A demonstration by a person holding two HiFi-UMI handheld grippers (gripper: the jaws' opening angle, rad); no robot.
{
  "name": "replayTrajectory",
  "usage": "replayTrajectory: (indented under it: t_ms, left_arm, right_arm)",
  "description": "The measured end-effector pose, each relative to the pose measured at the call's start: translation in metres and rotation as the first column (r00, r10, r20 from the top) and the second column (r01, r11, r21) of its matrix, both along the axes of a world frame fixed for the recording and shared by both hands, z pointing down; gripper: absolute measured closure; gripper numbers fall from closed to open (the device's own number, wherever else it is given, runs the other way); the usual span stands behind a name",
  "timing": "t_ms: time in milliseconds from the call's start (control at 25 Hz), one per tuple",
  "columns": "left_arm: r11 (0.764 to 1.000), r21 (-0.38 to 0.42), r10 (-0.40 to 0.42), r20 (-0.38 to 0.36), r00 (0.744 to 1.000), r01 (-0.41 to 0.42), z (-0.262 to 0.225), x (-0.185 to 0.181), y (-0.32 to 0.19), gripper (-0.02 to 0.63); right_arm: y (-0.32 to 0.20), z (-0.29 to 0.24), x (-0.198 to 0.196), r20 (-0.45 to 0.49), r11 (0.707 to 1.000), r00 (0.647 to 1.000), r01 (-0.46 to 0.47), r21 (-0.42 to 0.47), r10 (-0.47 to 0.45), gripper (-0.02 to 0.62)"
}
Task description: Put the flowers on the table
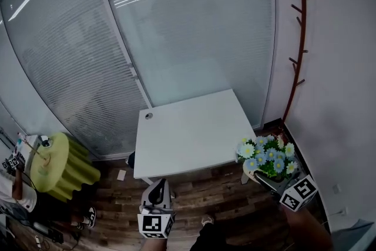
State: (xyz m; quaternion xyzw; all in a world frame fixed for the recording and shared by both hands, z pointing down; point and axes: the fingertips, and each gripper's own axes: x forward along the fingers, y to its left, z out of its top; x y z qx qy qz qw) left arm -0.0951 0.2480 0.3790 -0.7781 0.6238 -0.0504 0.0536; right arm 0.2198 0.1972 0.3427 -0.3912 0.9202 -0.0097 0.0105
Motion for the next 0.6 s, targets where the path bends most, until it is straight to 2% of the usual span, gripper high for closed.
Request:
replayTrajectory:
  t_ms: [200, 600]
  left_arm:
    - [1.000, -0.019, 0.003, -0.015, 1.000, -0.004, 0.009, -0.022, -0.048, 0.601]
    - [0.997, 0.002, 0.083, -0.022, 0.996, -0.083, 0.002, -0.048, -0.146, 0.601]
  right_arm:
    - [-0.041, 0.002, -0.017, -0.006, 0.999, 1.000, -0.029, -0.013, 0.029, 0.103]
    - [-0.113, -0.005, -0.046, -0.020, 0.997, 0.997, -0.074, -0.027, 0.074, 0.103]
